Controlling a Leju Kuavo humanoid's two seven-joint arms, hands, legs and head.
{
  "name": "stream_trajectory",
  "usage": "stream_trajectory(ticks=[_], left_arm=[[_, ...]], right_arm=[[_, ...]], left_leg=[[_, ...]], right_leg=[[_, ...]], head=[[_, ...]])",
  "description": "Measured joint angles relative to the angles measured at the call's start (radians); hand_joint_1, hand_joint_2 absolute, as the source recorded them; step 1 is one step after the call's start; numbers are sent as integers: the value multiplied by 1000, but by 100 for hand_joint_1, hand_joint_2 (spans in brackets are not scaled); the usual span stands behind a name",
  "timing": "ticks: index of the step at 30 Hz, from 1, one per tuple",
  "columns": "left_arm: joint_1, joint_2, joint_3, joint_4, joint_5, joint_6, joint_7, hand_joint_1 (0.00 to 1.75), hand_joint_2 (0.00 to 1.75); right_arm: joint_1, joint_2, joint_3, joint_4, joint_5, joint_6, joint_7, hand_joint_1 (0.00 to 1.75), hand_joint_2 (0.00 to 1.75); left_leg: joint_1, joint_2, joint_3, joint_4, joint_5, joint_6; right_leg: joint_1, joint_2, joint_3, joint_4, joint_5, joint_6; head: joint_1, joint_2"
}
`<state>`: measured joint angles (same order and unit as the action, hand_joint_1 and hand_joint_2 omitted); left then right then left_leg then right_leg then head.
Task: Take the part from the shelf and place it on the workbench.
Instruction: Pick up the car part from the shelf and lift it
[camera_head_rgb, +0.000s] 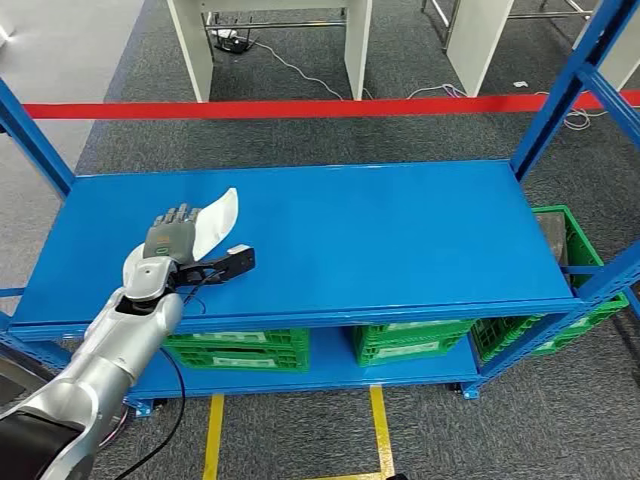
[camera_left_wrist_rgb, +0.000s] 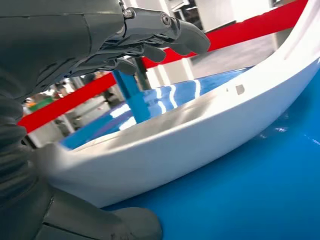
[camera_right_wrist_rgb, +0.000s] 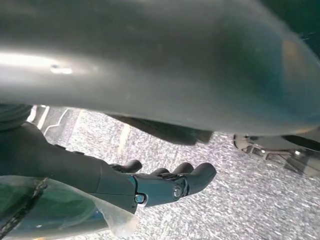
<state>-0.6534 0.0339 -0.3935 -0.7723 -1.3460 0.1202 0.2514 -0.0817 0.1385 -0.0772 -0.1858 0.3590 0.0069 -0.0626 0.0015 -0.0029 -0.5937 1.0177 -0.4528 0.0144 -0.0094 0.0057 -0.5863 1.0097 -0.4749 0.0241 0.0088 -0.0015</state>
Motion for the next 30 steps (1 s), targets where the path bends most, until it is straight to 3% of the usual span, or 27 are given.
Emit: stream_trajectory(ticks=[2,3,5,6,8,10,11,12,14,15,16,20,22,24,25,26,27,28,30], left_arm=[[1,2,3,3,-1,1,0,113,175],[2,3,7,7,0,2,-1,155,175],[5,8,19,14,7,3,-7,175,175],[6,9,24,18,13,4,-13,175,175],[13,11,35,31,23,5,-28,175,175],[24,12,45,43,29,7,-41,175,175],[27,12,50,48,31,9,-45,175,175],[28,12,53,51,32,11,-49,175,175],[23,12,59,55,33,14,-55,175,175],[19,12,61,56,33,16,-57,175,175],[17,12,64,57,33,17,-58,175,175],[10,10,68,59,32,22,-61,175,175],[6,8,68,60,32,23,-61,175,175],[6,8,68,63,31,23,-61,175,175],[6,7,68,65,30,23,-61,175,175],[6,7,68,66,30,22,-61,175,175],[6,7,68,67,30,22,-61,175,175],[6,7,68,68,29,22,-61,175,175],[4,7,69,69,28,23,-61,175,175]], right_arm=[[1,0,-1,0,1,0,0,0,0],[2,0,-3,0,2,0,0,0,0],[3,0,-6,0,3,0,0,0,0],[3,0,-7,0,3,0,0,0,0],[2,0,-9,0,3,0,0,0,0],[4,0,-13,0,3,0,0,0,0],[5,0,-16,0,3,-1,0,0,0],[6,0,-18,0,3,-2,0,0,0],[6,0,-22,0,3,-3,0,0,0],[5,0,-23,0,3,-3,0,0,0],[4,0,-24,0,3,-4,0,0,0],[4,0,-25,0,3,-4,0,0,0],[4,-1,-25,0,3,-4,0,0,0],[6,-1,-25,0,3,-4,0,0,0],[8,-2,-25,0,3,-4,0,0,0],[9,-3,-25,0,3,-4,0,0,0],[10,-3,-25,0,3,-4,0,0,0],[10,-4,-25,0,3,-4,0,0,0],[8,-5,-25,0,3,-5,0,0,0]], left_leg=[[1,0,1,-2,3,-5],[2,0,1,-4,3,-11],[4,0,-8,18,-17,-21],[5,0,-24,55,-41,-25],[7,0,-77,182,-104,-32],[8,0,-118,274,-130,-33],[8,0,-116,270,-115,-32],[7,0,-97,227,-83,-28],[5,0,-36,92,-15,-19],[3,0,-12,39,1,-14],[1,0,1,9,5,-11],[4,2,9,-12,5,4],[8,4,12,-17,9,12],[8,6,10,-17,10,15],[8,6,9,-17,10,15],[8,6,9,-17,10,15],[9,6,10,-16,10,15],[9,5,11,-15,9,13],[6,4,9,-10,6,4]], right_leg=[[1,1,-2,3,1,-4],[0,1,-2,2,3,-10],[-2,0,-1,-3,8,-24],[-3,-1,0,-6,10,-30],[-2,-2,0,-6,10,-36],[-1,-1,0,-6,10,-37],[0,0,0,-5,10,-37],[0,1,1,-5,9,-37],[4,1,2,-3,7,-34],[5,0,1,-2,7,-31],[7,0,-1,-1,7,-27],[6,-2,-10,11,-5,-6],[3,-2,-48,91,-55,3],[0,-2,-109,222,-112,11],[-1,-2,-129,265,-122,14],[-3,-3,-132,273,-114,16],[-4,-3,-116,240,-88,18],[-7,-4,-83,176,-53,18],[-9,-4,-17,50,-11,17]], head=[[0,0],[0,0],[-3,0],[-4,0],[-7,0],[-7,0],[-7,0],[-7,0],[-7,0],[-7,0],[-6,0],[-4,0],[0,0],[3,0],[3,0],[4,0],[3,0],[4,0],[3,0]])
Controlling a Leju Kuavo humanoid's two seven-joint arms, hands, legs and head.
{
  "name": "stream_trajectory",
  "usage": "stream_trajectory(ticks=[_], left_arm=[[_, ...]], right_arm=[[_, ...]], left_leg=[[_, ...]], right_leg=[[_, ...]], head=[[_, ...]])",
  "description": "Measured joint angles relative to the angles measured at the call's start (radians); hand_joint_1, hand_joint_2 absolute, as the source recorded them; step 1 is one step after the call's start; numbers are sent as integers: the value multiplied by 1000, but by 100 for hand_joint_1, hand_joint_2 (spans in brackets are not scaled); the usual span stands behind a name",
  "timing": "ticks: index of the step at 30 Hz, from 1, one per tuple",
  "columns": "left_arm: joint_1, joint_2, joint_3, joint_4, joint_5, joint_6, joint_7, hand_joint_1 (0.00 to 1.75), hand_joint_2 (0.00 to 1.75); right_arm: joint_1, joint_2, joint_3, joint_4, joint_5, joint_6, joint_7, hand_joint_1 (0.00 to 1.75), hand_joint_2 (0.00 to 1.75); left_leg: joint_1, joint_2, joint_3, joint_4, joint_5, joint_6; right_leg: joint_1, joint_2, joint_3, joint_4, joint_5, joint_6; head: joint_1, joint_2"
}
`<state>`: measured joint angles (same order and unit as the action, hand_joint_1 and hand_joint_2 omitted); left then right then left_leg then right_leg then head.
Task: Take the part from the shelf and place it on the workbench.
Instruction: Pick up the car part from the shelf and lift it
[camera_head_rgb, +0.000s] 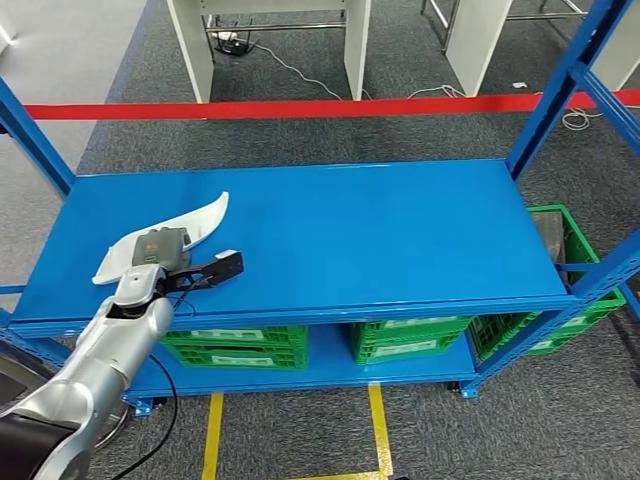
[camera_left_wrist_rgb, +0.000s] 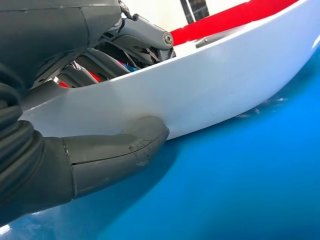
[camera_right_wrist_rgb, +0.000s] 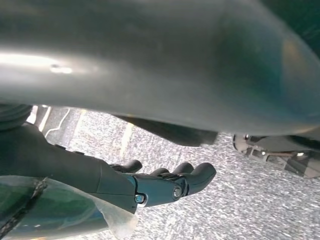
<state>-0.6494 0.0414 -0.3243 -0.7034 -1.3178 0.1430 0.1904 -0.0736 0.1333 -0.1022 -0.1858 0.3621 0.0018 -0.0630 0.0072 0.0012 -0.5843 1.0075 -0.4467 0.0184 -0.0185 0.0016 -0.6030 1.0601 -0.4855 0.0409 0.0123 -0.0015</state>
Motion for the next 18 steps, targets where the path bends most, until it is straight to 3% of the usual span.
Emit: stream_trajectory(ticks=[1,3,5,7,9,10,11,12,15,16,18], left_arm=[[-1,0,1,0,-1,1,-1,175,175],[-1,1,3,0,-2,6,-8,175,87],[-1,3,3,0,3,17,-36,175,87],[4,10,3,-1,10,51,-85,175,175],[23,17,2,-8,13,121,-140,175,175],[39,21,2,-16,15,165,-166,175,175],[56,25,2,-29,18,208,-191,175,175],[72,29,2,-48,24,247,-211,175,175],[113,29,2,-141,70,316,-266,175,175],[128,24,2,-182,95,328,-285,175,175],[165,7,0,-278,151,353,-328,175,175]], right_arm=[[0,0,0,0,0,0,0,0,0],[1,0,-1,0,1,0,0,0,0],[2,0,-4,0,2,-1,-2,0,0],[0,0,-6,0,6,1,-5,0,0],[-1,-1,-7,0,13,3,-8,0,0],[-1,-1,-8,0,17,4,-9,0,0],[0,-1,-9,0,22,5,-9,0,0],[0,-1,-9,0,26,5,-10,0,0],[-1,-1,-12,0,36,4,-12,0,0],[-2,-1,-13,0,37,1,-12,0,0],[-4,0,-15,0,40,-13,-13,0,0]], left_leg=[[-2,-1,-2,3,0,-6],[-4,-2,-5,4,2,-16],[-1,-3,-8,13,-8,-25],[1,-3,-38,85,-55,-33],[1,-3,-96,221,-118,-38],[1,-3,-119,274,-134,-39],[1,-3,-128,295,-131,-38],[1,-3,-119,274,-109,-36],[-2,-3,-38,86,-12,-20],[-3,-3,-19,42,-1,-16],[-7,-3,-12,16,-5,-12]], right_leg=[[0,1,19,-34,5,-3],[3,2,26,-46,2,-16],[2,1,27,-47,6,-30],[0,-1,28,-51,8,-42],[1,-1,28,-51,8,-49],[1,1,28,-50,7,-50],[2,3,28,-50,7,-51],[3,5,29,-50,7,-51],[7,7,31,-48,3,-46],[9,7,28,-47,3,-42],[12,6,23,-47,3,-33]], head=[[0,0],[0,0],[-1,0],[-4,0],[-6,0],[-6,0],[-7,0],[-7,0],[-6,0],[-6,0],[-5,0]])
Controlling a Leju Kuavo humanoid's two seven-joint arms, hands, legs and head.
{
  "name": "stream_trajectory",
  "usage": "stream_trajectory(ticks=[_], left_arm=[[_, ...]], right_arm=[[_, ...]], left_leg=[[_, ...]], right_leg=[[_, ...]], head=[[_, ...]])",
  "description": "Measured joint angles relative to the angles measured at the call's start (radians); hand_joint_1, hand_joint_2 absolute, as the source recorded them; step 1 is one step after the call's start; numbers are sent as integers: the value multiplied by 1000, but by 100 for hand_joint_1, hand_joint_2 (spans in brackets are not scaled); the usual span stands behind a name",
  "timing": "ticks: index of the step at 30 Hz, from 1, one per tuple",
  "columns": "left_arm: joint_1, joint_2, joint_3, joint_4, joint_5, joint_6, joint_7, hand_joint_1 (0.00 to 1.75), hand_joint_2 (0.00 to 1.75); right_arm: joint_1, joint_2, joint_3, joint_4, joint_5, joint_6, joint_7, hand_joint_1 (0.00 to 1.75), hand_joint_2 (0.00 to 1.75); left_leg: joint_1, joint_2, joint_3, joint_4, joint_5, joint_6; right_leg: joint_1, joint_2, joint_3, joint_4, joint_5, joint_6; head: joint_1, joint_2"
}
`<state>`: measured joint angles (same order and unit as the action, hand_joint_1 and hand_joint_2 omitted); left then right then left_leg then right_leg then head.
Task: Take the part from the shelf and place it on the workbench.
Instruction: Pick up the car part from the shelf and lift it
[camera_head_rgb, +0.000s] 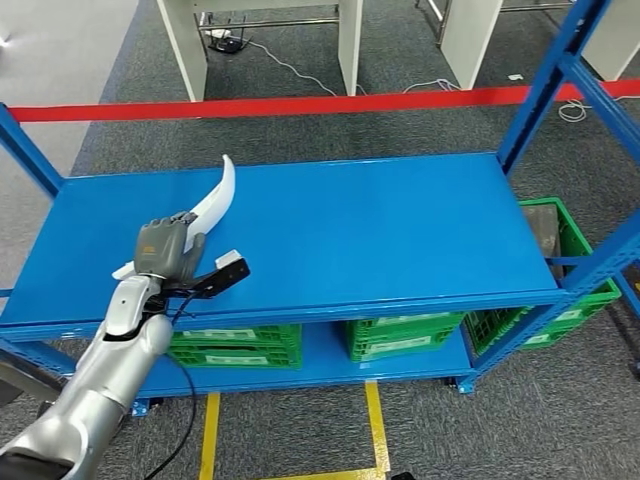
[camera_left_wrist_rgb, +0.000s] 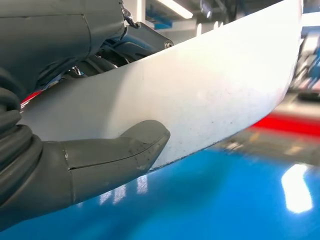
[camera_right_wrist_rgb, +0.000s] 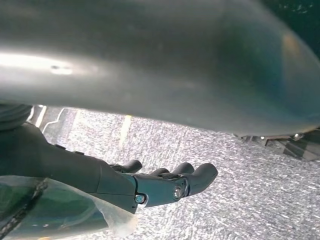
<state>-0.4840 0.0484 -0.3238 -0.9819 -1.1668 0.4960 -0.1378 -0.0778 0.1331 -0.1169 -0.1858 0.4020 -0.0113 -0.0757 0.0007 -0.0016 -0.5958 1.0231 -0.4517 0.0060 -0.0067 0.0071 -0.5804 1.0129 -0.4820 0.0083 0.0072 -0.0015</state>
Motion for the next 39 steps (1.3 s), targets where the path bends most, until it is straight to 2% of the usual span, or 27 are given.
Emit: stream_trajectory(ticks=[2,3,4,6,7,8,9,10,12,14,16,18,20,22,23,24,25,27,28,29,32,33,34,35,37,38,39], left_arm=[[45,-22,-5,-111,55,32,-44,175,175],[64,-34,-11,-163,74,48,-62,175,175],[80,-47,-19,-211,88,60,-76,175,175],[107,-64,-36,-281,99,71,-90,175,175],[120,-69,-42,-307,101,71,-92,175,175],[132,-73,-47,-328,103,71,-93,175,175],[141,-75,-49,-346,105,71,-94,175,175],[147,-76,-51,-361,107,71,-94,175,175],[151,-77,-52,-383,109,72,-95,175,175],[153,-79,-53,-398,110,74,-97,175,175],[156,-80,-53,-407,111,74,-97,175,175],[158,-81,-54,-415,118,77,-103,175,175],[163,-81,-55,-426,157,95,-139,175,175],[184,-86,-62,-449,222,126,-195,175,175],[200,-90,-68,-467,256,137,-218,175,175],[218,-96,-77,-487,296,143,-237,175,175],[235,-100,-88,-508,344,143,-254,175,175],[269,-110,-111,-552,462,132,-293,175,175],[285,-115,-122,-572,520,123,-314,175,175],[302,-119,-132,-588,571,110,-333,175,175],[356,-128,-158,-623,707,54,-385,175,175],[376,-131,-165,-630,744,43,-398,175,175],[396,-136,-169,-635,773,41,-410,175,175],[419,-139,-171,-638,787,50,-421,175,175],[471,-141,-169,-641,809,53,-461,175,175],[494,-140,-167,-644,820,44,-484,175,175],[510,-140,-165,-649,829,29,-502,175,175]], right_arm=[[0,1,-1,0,3,-18,1,0,0],[0,2,-2,0,5,-24,1,0,0],[-1,2,-3,0,7,-28,1,0,0],[-3,3,-6,0,8,-32,1,0,0],[-3,3,-7,0,8,-32,1,0,0],[-3,3,-8,0,8,-32,1,0,0],[-2,3,-9,0,9,-32,2,0,0],[-2,3,-9,0,9,-32,2,0,0],[-3,3,-10,0,9,-33,2,0,0],[-6,3,-10,0,9,-33,1,0,0],[-7,3,-10,0,9,-33,1,0,0],[-5,5,-10,0,10,-33,2,0,0],[-5,7,-11,0,12,-35,2,0,0],[-5,8,-12,0,13,-43,4,0,0],[-4,8,-14,0,12,-48,6,0,0],[-4,8,-16,0,11,-54,7,0,0],[-3,8,-18,0,9,-60,7,0,0],[-3,8,-25,0,4,-71,5,0,0],[-3,8,-29,0,2,-76,3,0,0],[-3,8,-33,0,0,-80,-1,0,0],[1,10,-47,0,-8,-101,-15,0,0],[4,13,-52,0,-10,-106,-22,0,0],[7,18,-57,0,-17,-115,-23,0,0],[12,28,-64,0,-28,-126,-19,0,0],[27,51,-85,-3,-56,-165,-30,0,0],[36,59,-99,-5,-64,-183,-53,0,0],[44,64,-110,-7,-64,-195,-84,0,0]], left_leg=[[3,0,2,-8,1,7],[5,0,4,-12,2,13],[8,1,5,-15,4,18],[7,1,6,-15,3,25],[6,1,6,-15,2,26],[5,1,6,-15,2,27],[5,1,6,-14,1,27],[5,1,7,-13,0,27],[3,-1,7,-10,-3,23],[0,-2,5,-8,-3,15],[-1,-2,5,-8,-1,5],[1,-2,1,7,-17,-5],[3,-1,-34,91,-71,-16],[6,-1,-89,222,-131,-22],[6,-1,-106,263,-142,-24],[7,-1,-104,265,-133,-24],[7,-1,-86,231,-107,-22],[7,-1,-21,101,-44,-16],[6,-1,4,47,-26,-12],[5,-2,17,16,-19,-8],[3,-2,14,2,-16,8],[4,-1,13,-2,-12,15],[5,1,12,-5,-8,23],[6,3,9,-7,-4,29],[5,7,0,-7,3,35],[5,9,-7,-6,7,36],[5,8,-14,-6,12,36]], right_leg=[[-1,-1,-4,2,-6,12],[-1,-2,-12,19,-20,18],[-2,-2,-30,57,-44,23],[-4,-3,-91,186,-105,30],[-5,-3,-121,244,-123,32],[-5,-3,-137,273,-124,33],[-5,-3,-135,262,-107,32],[-5,-3,-112,213,-74,30],[-3,-4,-42,74,-14,23],[-1,-3,-2,1,1,17],[0,0,2,-4,0,9],[-3,-1,5,-10,4,-2],[-6,-2,8,-15,8,-13],[-6,-2,8,-14,9,-17],[-6,-2,8,-13,9,-17],[-6,-2,8,-11,9,-17],[-6,-1,8,-10,8,-16],[-4,1,7,-6,6,-12],[-2,2,5,-3,5,-8],[-1,2,1,-1,6,-4],[-1,1,-8,2,7,12],[-2,1,-13,10,-5,17],[-3,0,-23,33,-30,21],[-4,0,-38,75,-66,24],[-5,-1,-76,198,-145,30],[-5,-2,-86,244,-167,32],[-5,-2,-82,261,-170,33]], head=[[0,0],[2,0],[4,0],[8,0],[8,0],[8,0],[8,0],[8,0],[8,0],[8,0],[7,0],[5,0],[1,0],[-1,0],[-1,0],[-1,0],[-1,0],[-1,0],[-1,0],[0,0],[1,0],[1,0],[3,0],[5,0],[8,0],[8,0],[8,0]])
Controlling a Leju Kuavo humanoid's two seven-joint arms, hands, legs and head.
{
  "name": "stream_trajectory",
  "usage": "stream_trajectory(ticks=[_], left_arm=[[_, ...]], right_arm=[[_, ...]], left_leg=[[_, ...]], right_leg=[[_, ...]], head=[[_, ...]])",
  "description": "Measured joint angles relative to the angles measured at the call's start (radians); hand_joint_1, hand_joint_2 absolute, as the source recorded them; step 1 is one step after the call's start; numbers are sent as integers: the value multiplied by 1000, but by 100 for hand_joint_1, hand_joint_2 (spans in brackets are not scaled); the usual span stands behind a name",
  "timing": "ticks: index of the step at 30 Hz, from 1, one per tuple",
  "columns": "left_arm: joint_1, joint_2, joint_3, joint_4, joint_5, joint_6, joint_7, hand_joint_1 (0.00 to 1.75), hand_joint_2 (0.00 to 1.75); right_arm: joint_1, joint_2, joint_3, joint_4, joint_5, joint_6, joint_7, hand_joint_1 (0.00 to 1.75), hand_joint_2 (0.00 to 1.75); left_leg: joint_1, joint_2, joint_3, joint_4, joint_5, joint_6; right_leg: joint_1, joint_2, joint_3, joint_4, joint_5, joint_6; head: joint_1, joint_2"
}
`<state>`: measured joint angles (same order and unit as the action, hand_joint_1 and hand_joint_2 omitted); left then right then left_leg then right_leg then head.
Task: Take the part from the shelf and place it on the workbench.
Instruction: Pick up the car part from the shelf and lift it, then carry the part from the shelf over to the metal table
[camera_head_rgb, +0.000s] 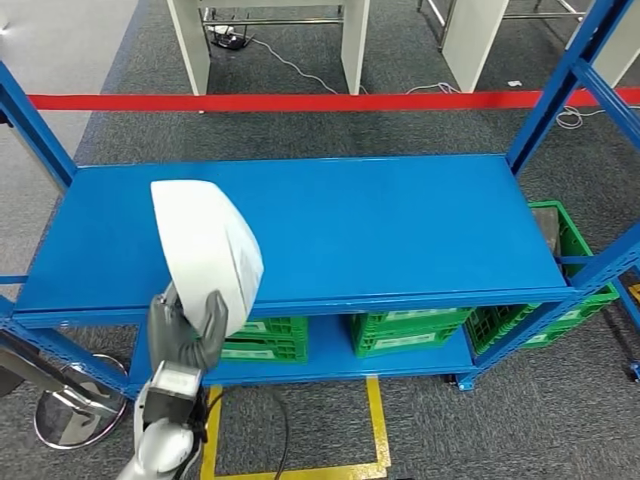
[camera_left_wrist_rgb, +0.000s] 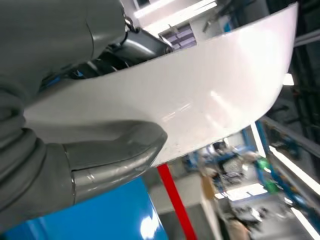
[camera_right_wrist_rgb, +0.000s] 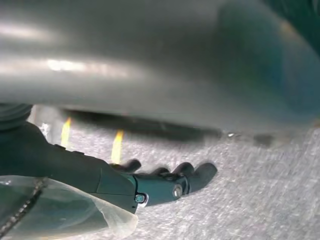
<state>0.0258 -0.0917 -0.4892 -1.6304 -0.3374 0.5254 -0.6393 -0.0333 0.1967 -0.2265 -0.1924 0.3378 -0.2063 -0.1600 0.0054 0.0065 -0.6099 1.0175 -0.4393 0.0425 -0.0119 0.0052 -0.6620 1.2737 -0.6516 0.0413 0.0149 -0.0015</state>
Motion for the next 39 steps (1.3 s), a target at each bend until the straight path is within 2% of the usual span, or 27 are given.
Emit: stream_trajectory(ticks=[1,3,5,6,8,9,10,11,13,14,15,16,17,19,21,23,25,26,28,29,30,31,32,34,36,37,39], left_arm=[[9,0,1,-6,3,-11,-9,175,175],[15,-1,2,-20,3,-26,-8,175,175],[14,-2,5,-32,2,-33,-3,175,175],[14,-3,6,-38,2,-35,-2,175,175],[15,-5,8,-45,2,-36,0,175,175],[15,-6,9,-47,2,-36,1,175,175],[16,-6,11,-49,2,-37,2,175,175],[16,-6,12,-50,3,-40,3,175,175],[15,-6,14,-51,5,-51,10,175,175],[15,-6,14,-51,7,-58,16,175,175],[15,-6,14,-51,8,-65,23,175,175],[14,-6,14,-51,10,-71,30,175,175],[13,-7,14,-51,12,-77,36,175,175],[8,-9,14,-50,17,-86,45,175,175],[6,-12,15,-50,24,-93,48,175,175],[10,-14,18,-49,33,-98,50,175,175],[16,-14,22,-49,41,-104,51,175,175],[21,-14,25,-50,44,-107,51,175,175],[38,-14,33,-51,52,-110,54,175,175],[49,-14,39,-51,56,-111,55,175,175],[60,-13,45,-52,59,-111,56,175,175],[69,-12,50,-52,61,-110,57,175,175],[76,-11,55,-52,62,-108,57,175,175],[92,-8,65,-58,64,-101,57,175,175],[109,-7,72,-69,69,-94,57,175,175],[116,-7,73,-73,70,-91,58,175,175],[124,-6,74,-76,65,-86,60,175,175]], right_arm=[[5,0,-6,-1,4,-7,-23,0,0],[4,-2,-13,-1,14,-14,-42,0,0],[1,-7,-20,-1,19,-16,-45,0,0],[0,-11,-22,-1,20,-16,-46,0,0],[2,-14,-25,0,21,-16,-47,0,0],[2,-15,-25,0,21,-16,-46,0,0],[3,-15,-25,0,23,-17,-45,0,0],[4,-15,-25,0,26,-20,-44,0,0],[4,-15,-25,0,36,-32,-38,0,0],[4,-16,-25,0,40,-37,-35,0,0],[3,-16,-25,0,43,-40,-32,0,0],[3,-16,-25,0,45,-39,-28,0,0],[3,-16,-25,0,48,-36,-24,0,0],[2,-16,-25,0,59,-26,-16,0,0],[2,-16,-24,0,73,-18,-11,0,0],[2,-17,-23,0,85,-15,-10,0,0],[4,-20,-22,0,93,-14,-13,0,0],[4,-22,-21,0,96,-13,-15,0,0],[4,-25,-20,1,106,-6,-16,0,0],[5,-27,-19,1,111,-2,-15,0,0],[5,-29,-17,1,118,2,-14,0,0],[6,-32,-15,1,125,7,-11,0,0],[6,-35,-11,1,133,13,-9,0,0],[6,-45,0,1,153,26,-11,0,0],[5,-55,14,1,173,36,-19,0,0],[7,-59,20,1,181,39,-24,0,0],[11,-65,29,2,190,43,-31,0,0]], left_leg=[[0,-1,-7,1,5,-1],[0,-4,-17,2,16,-8],[-2,-3,-24,2,27,-19],[-3,-3,-25,2,33,-26],[-2,-3,-27,1,44,-38],[0,-4,-30,5,36,-44],[0,-5,-36,22,10,-49],[2,-6,-46,58,-32,-54],[3,-6,-70,176,-131,-62],[4,-6,-77,230,-159,-65],[4,-6,-71,260,-165,-66],[4,-6,-50,251,-152,-65],[4,-6,-12,206,-127,-62],[1,-6,78,71,-92,-51],[-4,-6,120,-8,-89,-41],[-6,-6,116,-20,-84,-31],[-3,-3,105,-26,-67,-16],[0,-2,97,-30,-56,-9],[0,0,75,-30,-39,-2],[0,1,62,-29,-30,-1],[-1,2,49,-29,-20,-2],[-1,2,36,-28,-11,-3],[-1,2,24,-27,-2,-5],[-3,1,6,-25,13,-12],[-6,2,-5,-22,29,-22],[-7,2,-9,-21,37,-28],[-6,2,-12,-22,50,-37]], right_leg=[[0,0,23,-23,16,0],[0,0,110,-154,65,-4],[3,2,181,-266,90,-10],[5,3,191,-288,90,-13],[6,2,181,-292,100,-22],[5,0,176,-294,106,-29],[3,-3,171,-296,115,-38],[2,-6,165,-297,125,-46],[2,-9,148,-295,143,-52],[3,-10,137,-292,151,-53],[3,-10,125,-289,158,-52],[4,-11,113,-284,164,-52],[4,-11,102,-279,168,-50],[5,-10,84,-270,176,-45],[6,-10,74,-265,186,-35],[6,-10,68,-266,199,-22],[4,-8,56,-253,180,-11],[3,-7,43,-224,147,-7],[1,-7,6,-113,55,-1],[1,-7,-7,-51,23,2],[0,-7,-11,-9,14,4],[0,-7,0,2,26,5],[0,-7,29,-21,54,5],[0,-7,130,-152,99,1],[2,-5,217,-283,95,-5],[3,-4,233,-316,87,-8],[4,-4,225,-325,86,-17]], head=[[0,0],[0,0],[0,0],[0,0],[2,0],[2,0],[0,0],[-2,0],[-6,0],[-6,0],[-6,0],[-6,0],[-6,0],[-6,0],[-6,0],[-5,0],[-4,0],[-3,0],[0,0],[0,0],[0,0],[0,0],[0,0],[0,0],[-1,0],[-1,0],[-2,0]])
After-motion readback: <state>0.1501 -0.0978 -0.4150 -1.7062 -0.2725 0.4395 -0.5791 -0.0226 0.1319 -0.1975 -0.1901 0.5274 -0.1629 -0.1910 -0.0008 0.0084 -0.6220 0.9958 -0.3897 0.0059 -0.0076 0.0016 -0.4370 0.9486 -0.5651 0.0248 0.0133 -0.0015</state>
